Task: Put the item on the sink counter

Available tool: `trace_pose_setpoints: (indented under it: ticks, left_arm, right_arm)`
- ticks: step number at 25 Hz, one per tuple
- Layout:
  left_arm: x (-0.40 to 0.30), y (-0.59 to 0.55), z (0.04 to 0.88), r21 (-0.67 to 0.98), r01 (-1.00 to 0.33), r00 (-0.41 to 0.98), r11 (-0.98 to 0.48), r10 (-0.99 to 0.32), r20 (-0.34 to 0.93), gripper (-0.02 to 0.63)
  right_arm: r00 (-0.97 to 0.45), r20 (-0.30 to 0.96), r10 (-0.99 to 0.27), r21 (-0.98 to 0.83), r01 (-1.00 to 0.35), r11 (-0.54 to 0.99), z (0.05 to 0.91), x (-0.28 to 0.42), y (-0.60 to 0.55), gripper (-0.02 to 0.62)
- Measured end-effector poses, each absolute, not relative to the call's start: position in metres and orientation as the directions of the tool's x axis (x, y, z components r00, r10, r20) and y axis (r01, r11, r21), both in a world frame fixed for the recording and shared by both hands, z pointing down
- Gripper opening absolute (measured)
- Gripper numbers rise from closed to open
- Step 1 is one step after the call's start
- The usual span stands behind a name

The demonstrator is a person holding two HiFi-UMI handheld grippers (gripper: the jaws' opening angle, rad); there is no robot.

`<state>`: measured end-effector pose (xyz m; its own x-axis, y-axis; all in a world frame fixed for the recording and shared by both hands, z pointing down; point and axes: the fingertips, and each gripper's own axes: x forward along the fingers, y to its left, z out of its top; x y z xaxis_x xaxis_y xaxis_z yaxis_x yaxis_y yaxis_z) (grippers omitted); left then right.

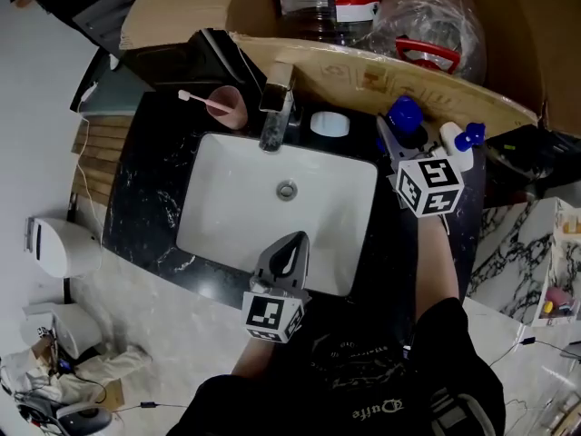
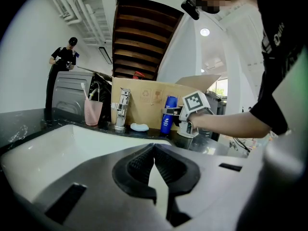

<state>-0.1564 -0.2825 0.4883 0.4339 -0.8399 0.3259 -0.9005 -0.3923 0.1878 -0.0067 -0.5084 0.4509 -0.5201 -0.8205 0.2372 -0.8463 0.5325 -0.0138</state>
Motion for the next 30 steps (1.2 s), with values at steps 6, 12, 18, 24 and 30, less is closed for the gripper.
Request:
trace_pose_setpoints:
  ticks: [6, 12, 18, 24, 30]
  left_arm:
    - [-0.160, -0.285, 0.491, 0.189, -0.902, 0.431, -0.389, -0.840, 0.329, 0.006]
    - [-0.158, -0.287, 0.493, 0.191, -0.899, 0.438, -0.395, -0.837, 0.329, 0.006]
    - [-0.156, -0.286, 0.491, 0.197, -0.893, 0.449, -0.406, -0.835, 0.318, 0.008]
    - [-0.156, -0.283, 0.488, 0.206, -0.889, 0.456, -0.410, -0.837, 0.302, 0.006]
    - [-0.154, -0.273, 0.481, 0.207, -0.884, 0.463, -0.419, -0.842, 0.276, 0.006]
  right_arm:
    - [-0.522, 0.254, -0.814, -0.016, -0.844, 0.536, 0.459, -0.008, -0.510, 0.143]
    - [-0.525, 0.255, -0.812, -0.029, -0.844, 0.536, 0.460, -0.009, -0.511, 0.146]
    - [-0.521, 0.249, -0.816, -0.030, -0.847, 0.531, 0.460, -0.009, -0.511, 0.151]
    - [-0.538, 0.208, -0.817, -0.023, -0.838, 0.546, 0.440, -0.011, -0.505, 0.219]
    - [-0.517, 0.170, -0.839, 0.013, -0.850, 0.527, 0.412, -0.007, -0.485, 0.245]
